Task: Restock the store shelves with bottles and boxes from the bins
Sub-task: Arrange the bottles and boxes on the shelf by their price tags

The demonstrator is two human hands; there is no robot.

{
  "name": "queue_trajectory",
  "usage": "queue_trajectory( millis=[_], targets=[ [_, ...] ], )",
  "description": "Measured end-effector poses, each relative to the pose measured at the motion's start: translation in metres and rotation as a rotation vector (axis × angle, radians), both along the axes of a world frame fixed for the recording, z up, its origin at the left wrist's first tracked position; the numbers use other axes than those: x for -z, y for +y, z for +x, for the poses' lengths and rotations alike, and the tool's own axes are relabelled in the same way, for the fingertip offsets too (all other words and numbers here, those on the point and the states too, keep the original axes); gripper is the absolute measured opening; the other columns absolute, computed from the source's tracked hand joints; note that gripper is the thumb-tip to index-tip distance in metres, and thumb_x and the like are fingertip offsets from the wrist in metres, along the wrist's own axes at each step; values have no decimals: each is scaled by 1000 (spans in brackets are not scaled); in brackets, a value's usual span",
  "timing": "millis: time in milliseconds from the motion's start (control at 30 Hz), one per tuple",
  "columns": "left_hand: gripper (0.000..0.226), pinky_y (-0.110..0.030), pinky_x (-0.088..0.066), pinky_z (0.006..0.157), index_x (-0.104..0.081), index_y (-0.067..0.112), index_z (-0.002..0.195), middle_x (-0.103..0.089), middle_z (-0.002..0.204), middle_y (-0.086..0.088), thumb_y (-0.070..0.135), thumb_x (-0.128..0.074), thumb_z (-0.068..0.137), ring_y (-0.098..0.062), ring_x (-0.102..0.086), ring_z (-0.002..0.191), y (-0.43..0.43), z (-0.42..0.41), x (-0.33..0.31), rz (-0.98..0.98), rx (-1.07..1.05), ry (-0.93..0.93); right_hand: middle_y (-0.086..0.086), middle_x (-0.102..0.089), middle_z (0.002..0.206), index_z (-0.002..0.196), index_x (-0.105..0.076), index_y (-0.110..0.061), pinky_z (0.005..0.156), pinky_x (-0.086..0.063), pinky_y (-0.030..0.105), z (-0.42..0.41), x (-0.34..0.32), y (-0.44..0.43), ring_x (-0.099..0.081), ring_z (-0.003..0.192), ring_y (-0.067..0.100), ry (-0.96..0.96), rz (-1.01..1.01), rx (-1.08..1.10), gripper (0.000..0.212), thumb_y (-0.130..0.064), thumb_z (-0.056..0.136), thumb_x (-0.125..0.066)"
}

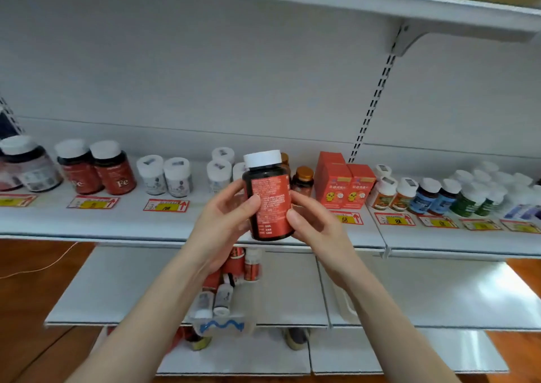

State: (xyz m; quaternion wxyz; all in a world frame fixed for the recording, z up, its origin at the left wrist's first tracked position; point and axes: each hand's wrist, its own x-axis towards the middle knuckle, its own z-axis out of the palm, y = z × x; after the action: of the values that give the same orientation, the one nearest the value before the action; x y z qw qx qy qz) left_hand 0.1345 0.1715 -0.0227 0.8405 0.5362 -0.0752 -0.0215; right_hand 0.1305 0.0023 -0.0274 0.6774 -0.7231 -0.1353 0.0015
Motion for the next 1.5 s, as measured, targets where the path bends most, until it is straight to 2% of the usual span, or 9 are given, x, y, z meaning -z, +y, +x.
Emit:
queue_trajectory(
  millis=[133, 233, 333, 533, 700, 833, 1033, 1233, 1500],
  targets=[
    [51, -13, -49, 76, -58, 30, 106, -66, 95, 10, 3, -78, 68, 7, -61, 85, 0, -25, -5, 370, -445, -83, -12, -63, 107, 112, -58, -27, 96, -49, 33, 2, -13, 19, -60, 103, 4, -26, -1, 22, 32, -29, 81, -62],
    [59, -21, -49, 84, -55, 33, 112, -61, 105, 10, 19, -81, 61, -2, -58, 97, 1, -37, 0, 566, -634, -170, -6, -63, 103, 117, -56, -23, 88, -51, 30, 9, -31, 41, -61, 95, 5, -34, 11, 2, 48, -41, 73, -64],
    [57, -24, -45, 87, -50, 42, 108, -53, 104, 22, 29, -74, 58, -8, -54, 102, 15, -44, -1, 716, -680, -217, 2, -65, 103, 104, -61, -23, 84, -54, 37, 17, -35, 64, -63, 94, 15, -35, 4, 3, 26, -31, 81, -68],
    [13, -28, -49, 81, -64, 24, 95, -66, 103, -3, 27, -64, 82, -14, -60, 93, 63, -58, -9, 309, -549, 106, 0, -64, 93, 99, -63, -20, 62, -51, 20, 28, -32, 86, -61, 82, 13, 142, 169, -210, 14, -22, 92, -52],
    [45, -36, -56, 72, -64, 16, 103, -68, 106, -16, 49, -49, 76, -31, -66, 95, 96, -68, -4, 49, -135, 488, 3, -62, 91, 97, -60, -15, 62, -49, 22, 37, -30, 125, -57, 78, 13, 311, 301, -382, 27, -29, 76, -51],
    [54, -32, -57, 70, -55, 1, 114, -63, 104, -20, 28, -66, 68, -26, -66, 84, 122, -64, 2, -45, -340, 381, 2, -63, 93, 106, -60, -12, 62, -51, 19, 49, -31, 153, -57, 84, 13, 350, 255, -420, 41, -25, 69, -47],
    [56, -23, -54, 66, -47, 22, 106, -57, 102, 0, 7, -81, 65, -12, -62, 84, 170, -52, 11, 318, -680, 158, -8, -64, 88, 89, -64, -33, 61, -49, 18, 54, -45, 206, -60, 75, 6, 110, -147, -253, 8, -37, 86, -58],
    [64, -14, -50, 71, -44, 33, 102, -54, 105, 11, 10, -85, 58, -1, -59, 87, 226, -40, 22, 417, -555, 47, -4, -65, 84, 82, -65, -32, 72, -54, 30, 59, -50, 262, -62, 76, 8, 70, -173, -120, 4, -32, 80, -68],
    [64, -15, -44, 88, -42, 34, 116, -53, 115, 10, 10, -79, 69, 1, -55, 102, 289, -32, 40, 654, -451, -36, -1, -65, 86, 87, -67, -27, 56, -47, 15, 67, -54, 315, -59, 74, 9, 19, -244, -82, 9, -31, 79, -70]
  ],
)
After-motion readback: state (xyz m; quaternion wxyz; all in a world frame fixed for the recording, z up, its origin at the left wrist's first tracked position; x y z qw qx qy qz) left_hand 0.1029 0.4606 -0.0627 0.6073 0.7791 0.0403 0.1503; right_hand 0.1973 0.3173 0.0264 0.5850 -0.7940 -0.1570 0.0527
